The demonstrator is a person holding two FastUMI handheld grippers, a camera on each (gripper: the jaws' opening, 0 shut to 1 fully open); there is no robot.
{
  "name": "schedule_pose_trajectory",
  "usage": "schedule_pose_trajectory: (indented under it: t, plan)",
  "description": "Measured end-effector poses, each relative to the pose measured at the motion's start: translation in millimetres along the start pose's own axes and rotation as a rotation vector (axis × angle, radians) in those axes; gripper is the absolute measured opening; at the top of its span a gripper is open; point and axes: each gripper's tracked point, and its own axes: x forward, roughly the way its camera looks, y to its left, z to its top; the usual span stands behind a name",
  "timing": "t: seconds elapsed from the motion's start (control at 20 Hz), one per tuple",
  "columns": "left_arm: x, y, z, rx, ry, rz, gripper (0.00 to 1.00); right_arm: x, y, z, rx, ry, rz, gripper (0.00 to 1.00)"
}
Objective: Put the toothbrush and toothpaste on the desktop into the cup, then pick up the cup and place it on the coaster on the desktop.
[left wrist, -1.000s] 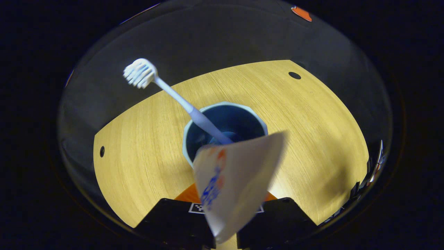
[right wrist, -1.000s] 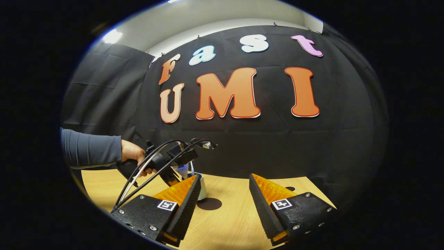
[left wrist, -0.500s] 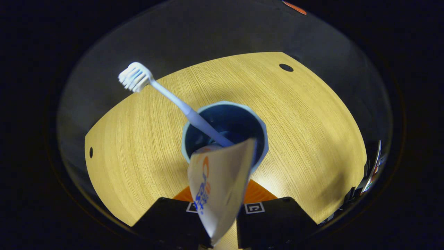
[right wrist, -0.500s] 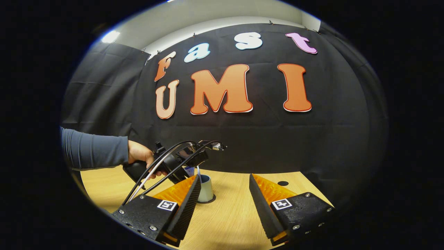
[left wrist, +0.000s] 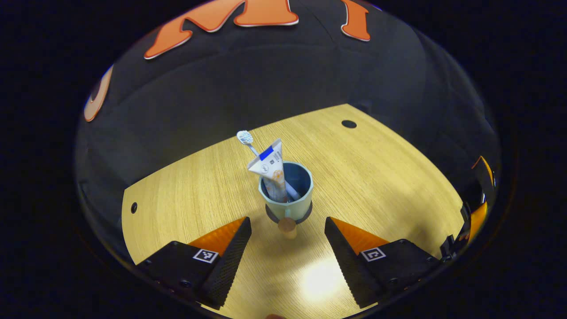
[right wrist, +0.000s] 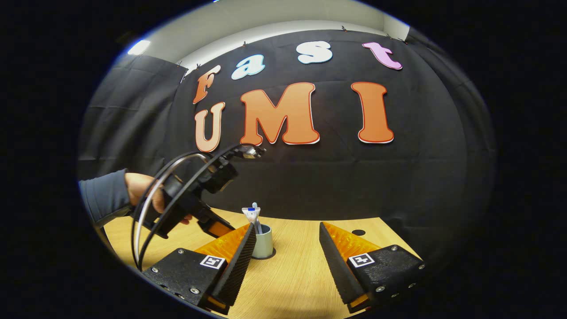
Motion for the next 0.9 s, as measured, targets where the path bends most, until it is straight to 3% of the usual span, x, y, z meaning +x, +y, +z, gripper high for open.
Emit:
schedule_pose_trajectory:
  t: [0.2,0.45,0.9]
  plan:
    - [-30,19,3,-0.023,-0.188,0.075,1.00,-8,17,23,-0.014,-0.060,-0.026,0.86]
    - [-104,31,6,-0.021,-0.422,0.176,1.00,-9,48,33,-0.025,-0.098,-0.016,0.87]
    - [-189,58,4,-0.095,-0.714,0.348,0.99,-7,94,27,-0.106,-0.132,0.026,0.87]
